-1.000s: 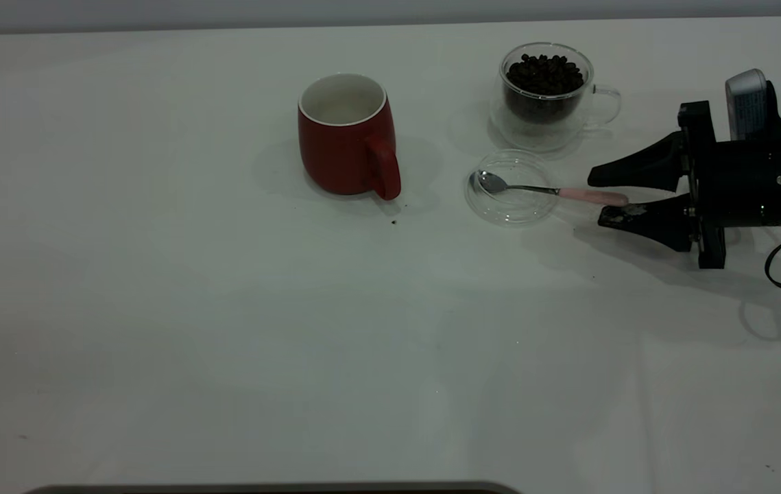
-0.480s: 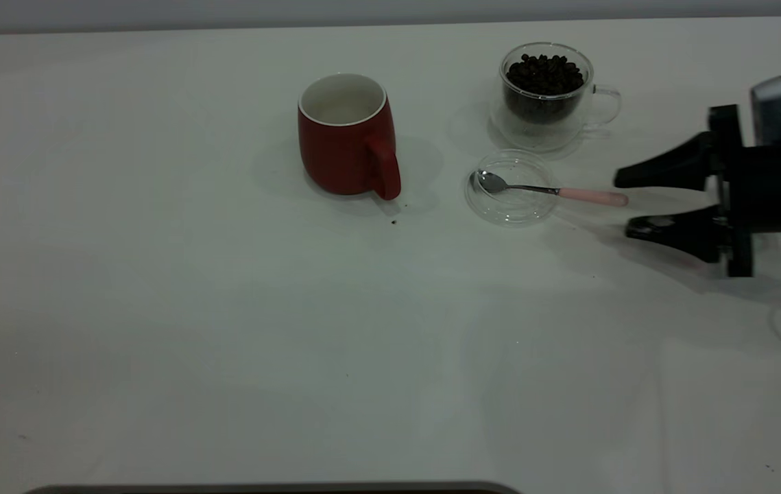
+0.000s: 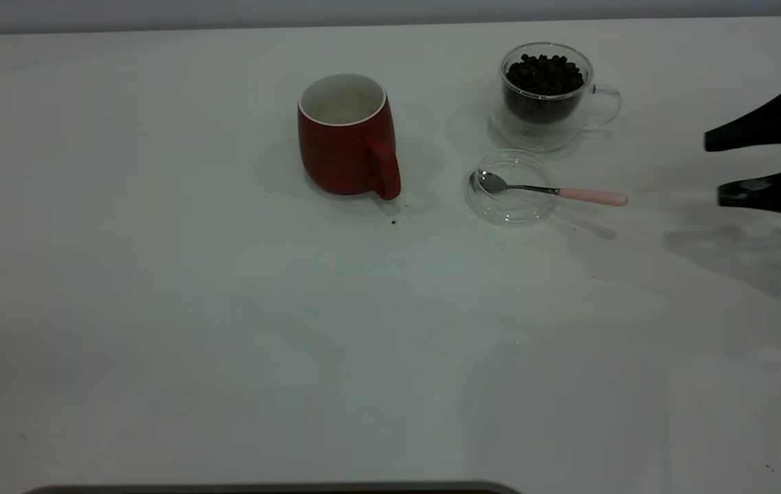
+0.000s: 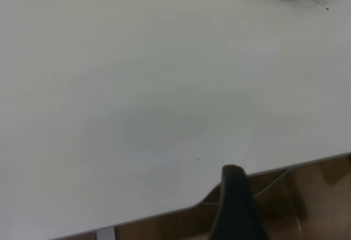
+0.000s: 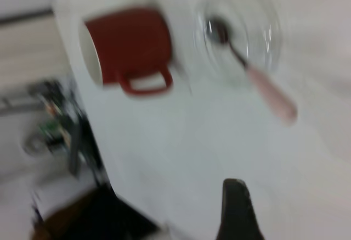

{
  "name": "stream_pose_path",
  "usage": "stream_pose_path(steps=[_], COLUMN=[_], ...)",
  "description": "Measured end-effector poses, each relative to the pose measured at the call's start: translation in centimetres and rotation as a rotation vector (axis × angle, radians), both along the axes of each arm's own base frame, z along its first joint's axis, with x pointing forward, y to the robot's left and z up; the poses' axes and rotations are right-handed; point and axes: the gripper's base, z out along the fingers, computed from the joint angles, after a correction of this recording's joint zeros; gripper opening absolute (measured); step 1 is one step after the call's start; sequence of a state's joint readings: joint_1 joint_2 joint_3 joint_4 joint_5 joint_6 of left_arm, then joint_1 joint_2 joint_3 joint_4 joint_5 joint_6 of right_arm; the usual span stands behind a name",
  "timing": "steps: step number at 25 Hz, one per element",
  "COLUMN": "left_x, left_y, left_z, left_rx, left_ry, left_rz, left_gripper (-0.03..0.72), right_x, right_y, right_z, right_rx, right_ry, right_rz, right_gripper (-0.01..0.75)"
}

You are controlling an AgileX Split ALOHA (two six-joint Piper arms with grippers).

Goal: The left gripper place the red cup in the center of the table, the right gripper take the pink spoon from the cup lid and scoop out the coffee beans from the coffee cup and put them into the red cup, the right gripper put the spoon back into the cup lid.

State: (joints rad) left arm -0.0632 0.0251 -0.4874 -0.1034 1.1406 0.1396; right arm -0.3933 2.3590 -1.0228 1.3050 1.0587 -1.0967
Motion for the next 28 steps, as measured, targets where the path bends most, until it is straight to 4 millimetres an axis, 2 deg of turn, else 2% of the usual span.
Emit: stream_pose_path(steps=[4, 6, 10, 12, 15, 19, 21, 23, 28], left_x=[0.0, 0.0, 0.0, 0.0, 0.0, 0.0, 0.0, 0.0, 0.0], left_y=[0.0, 0.0, 0.0, 0.0, 0.0, 0.0, 0.0, 0.0, 0.0], left_z=[0.0, 0.0, 0.0, 0.0, 0.0, 0.0, 0.0, 0.0, 0.0], left_rx=[0.000, -0.001, -0.001, -0.001, -0.001, -0.001, -0.001, -0.001, 0.002], left_ry=[0.000, 0.000, 0.000, 0.000, 0.000, 0.000, 0.000, 0.000, 0.000], left_rz=[0.000, 0.000, 0.000, 0.000, 0.000, 0.000, 0.000, 0.000, -0.003], left_gripper=[0.586, 0.586, 0.586, 0.586, 0.586, 0.586, 0.586, 0.586, 0.586], right_x=[-0.3, -0.4, -1.5, -2.8, -5.0, -8.6, -10.6, -12.7, -18.0], right_y=[0.2, 0.8, 3.1, 4.7, 6.5, 7.1, 7.1, 7.0, 6.6], right_z=[4.3, 7.1, 13.6, 17.5, 21.7, 26.4, 28.3, 29.3, 28.5], right_rx=[-0.116, -0.199, -0.451, -0.612, -0.798, -0.949, -0.967, -0.978, -1.015], right_ry=[0.048, 0.051, 0.023, -0.025, -0.114, -0.201, -0.241, -0.279, -0.338], right_rz=[0.110, 0.162, 0.299, 0.354, 0.433, 0.455, 0.441, 0.425, 0.392], right_gripper=[0.547, 0.542, 0.537, 0.537, 0.537, 0.537, 0.537, 0.537, 0.537])
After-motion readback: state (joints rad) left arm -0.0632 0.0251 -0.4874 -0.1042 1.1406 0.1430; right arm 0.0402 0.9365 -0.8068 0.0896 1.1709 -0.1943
